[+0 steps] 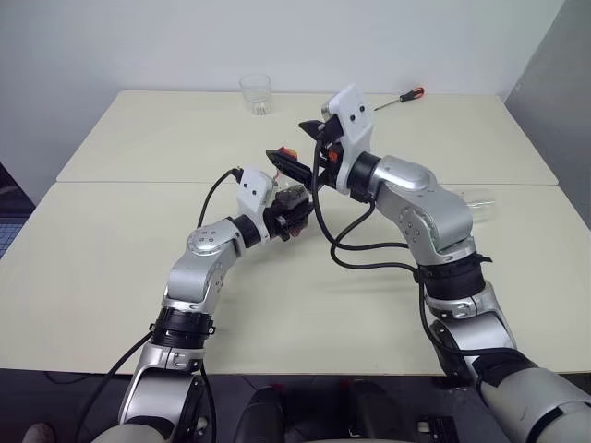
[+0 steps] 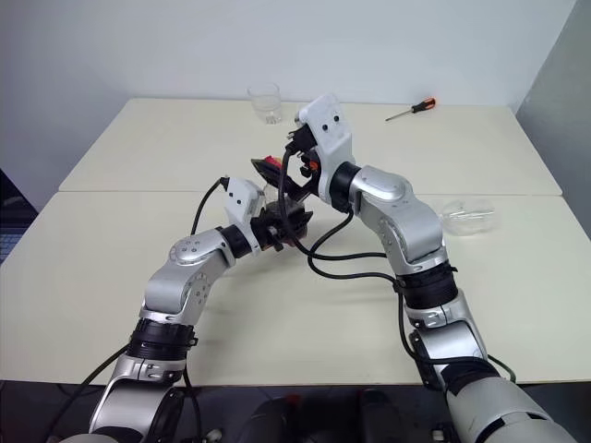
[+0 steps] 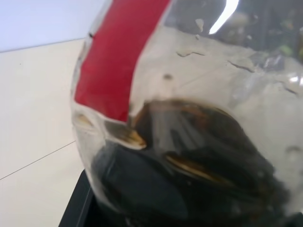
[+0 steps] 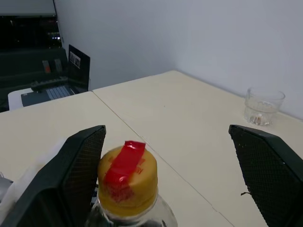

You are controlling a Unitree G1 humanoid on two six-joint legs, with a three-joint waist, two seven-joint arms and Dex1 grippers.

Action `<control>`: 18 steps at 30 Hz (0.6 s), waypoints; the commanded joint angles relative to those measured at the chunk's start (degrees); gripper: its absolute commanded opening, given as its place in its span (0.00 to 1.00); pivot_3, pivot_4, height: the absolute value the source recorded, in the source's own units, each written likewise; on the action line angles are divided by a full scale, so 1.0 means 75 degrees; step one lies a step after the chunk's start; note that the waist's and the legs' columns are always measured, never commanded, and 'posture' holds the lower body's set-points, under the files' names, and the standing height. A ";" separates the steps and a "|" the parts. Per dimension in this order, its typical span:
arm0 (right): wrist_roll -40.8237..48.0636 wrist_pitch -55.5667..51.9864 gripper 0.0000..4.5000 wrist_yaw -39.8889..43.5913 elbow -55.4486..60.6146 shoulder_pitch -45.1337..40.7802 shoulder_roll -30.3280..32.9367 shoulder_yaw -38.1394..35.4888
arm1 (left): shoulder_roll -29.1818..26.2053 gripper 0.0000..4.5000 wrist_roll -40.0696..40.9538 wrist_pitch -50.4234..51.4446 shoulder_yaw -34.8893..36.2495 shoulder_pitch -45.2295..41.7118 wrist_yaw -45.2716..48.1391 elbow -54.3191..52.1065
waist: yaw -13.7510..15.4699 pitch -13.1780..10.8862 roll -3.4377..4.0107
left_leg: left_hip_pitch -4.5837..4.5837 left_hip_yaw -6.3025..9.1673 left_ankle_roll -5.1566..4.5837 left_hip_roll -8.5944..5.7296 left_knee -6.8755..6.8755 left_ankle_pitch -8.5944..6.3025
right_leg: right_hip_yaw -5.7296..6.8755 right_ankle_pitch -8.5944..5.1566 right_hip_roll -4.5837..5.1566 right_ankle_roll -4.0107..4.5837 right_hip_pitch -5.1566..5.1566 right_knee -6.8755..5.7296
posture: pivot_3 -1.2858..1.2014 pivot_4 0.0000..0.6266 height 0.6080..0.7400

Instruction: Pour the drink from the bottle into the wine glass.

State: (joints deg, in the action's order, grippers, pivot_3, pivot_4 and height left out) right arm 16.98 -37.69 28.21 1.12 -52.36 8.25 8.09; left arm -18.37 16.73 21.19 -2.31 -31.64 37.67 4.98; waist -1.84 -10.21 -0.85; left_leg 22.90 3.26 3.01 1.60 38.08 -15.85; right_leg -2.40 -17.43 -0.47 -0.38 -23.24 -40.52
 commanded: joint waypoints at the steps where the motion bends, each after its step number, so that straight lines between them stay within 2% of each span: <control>1: 0.0003 0.0018 0.99 0.0000 0.0431 -0.0004 0.0039 -0.0028 | 0.0014 0.49 0.0100 -0.0092 0.0108 -0.0189 0.0000 -0.0425 | -0.0002 0.0000 0.0000 | -0.0001 -0.0001 0.0000 0.0000 0.0000 0.0000 | 0.0000 0.0000 0.0000 0.0000 0.0000 -0.0001 | 0.52 0.24 1.00; 18: -0.0016 -0.0048 0.99 0.0096 0.0523 0.0289 0.0569 -0.0214 | -0.0021 0.49 0.0147 0.0026 0.0195 -0.0231 -0.0023 -0.0495 | 0.0000 0.0000 0.0000 | -0.0001 0.0000 0.0000 0.0000 0.0000 0.0000 | 0.0000 0.0000 -0.0001 0.0000 0.0000 -0.0001 | 0.52 0.24 1.00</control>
State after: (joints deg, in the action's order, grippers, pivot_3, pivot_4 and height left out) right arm 17.02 -38.03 29.46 3.43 -50.28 11.40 8.57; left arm -18.33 16.79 22.43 -2.29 -31.73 37.35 4.75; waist -1.84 -10.21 -0.85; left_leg 22.90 3.26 3.01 1.60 38.08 -15.85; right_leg -2.40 -17.43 -0.47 -0.38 -23.24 -40.54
